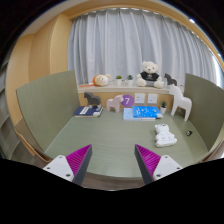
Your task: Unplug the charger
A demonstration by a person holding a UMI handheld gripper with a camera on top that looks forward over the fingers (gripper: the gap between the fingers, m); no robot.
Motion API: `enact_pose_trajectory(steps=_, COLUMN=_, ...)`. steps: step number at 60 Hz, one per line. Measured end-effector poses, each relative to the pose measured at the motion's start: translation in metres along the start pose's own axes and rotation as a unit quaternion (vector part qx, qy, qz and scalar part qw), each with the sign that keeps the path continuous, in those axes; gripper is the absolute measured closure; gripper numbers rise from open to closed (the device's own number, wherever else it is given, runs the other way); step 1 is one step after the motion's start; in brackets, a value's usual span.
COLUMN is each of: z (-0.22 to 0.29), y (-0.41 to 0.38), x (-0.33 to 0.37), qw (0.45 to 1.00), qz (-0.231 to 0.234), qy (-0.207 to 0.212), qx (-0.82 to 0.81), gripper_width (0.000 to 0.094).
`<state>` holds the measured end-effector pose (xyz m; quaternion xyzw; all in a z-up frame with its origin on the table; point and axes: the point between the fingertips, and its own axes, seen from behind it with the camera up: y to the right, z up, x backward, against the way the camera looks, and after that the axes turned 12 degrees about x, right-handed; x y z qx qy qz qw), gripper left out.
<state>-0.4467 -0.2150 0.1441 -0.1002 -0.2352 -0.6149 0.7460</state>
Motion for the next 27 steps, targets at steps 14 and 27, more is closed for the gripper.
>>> enact_pose_trajectory(steps=14, z=0.005, y=-0.019, x=0.019, qw=1.0, qz=0.006, qy=0.007, qx=0.009, gripper_width=0.0074)
enact_pose_trajectory(steps=27, z=-0.002, y=-0.019, x=0.029, qw=1.0, qz=0.001, qy=0.0, qx=0.016, gripper_width=0.0073)
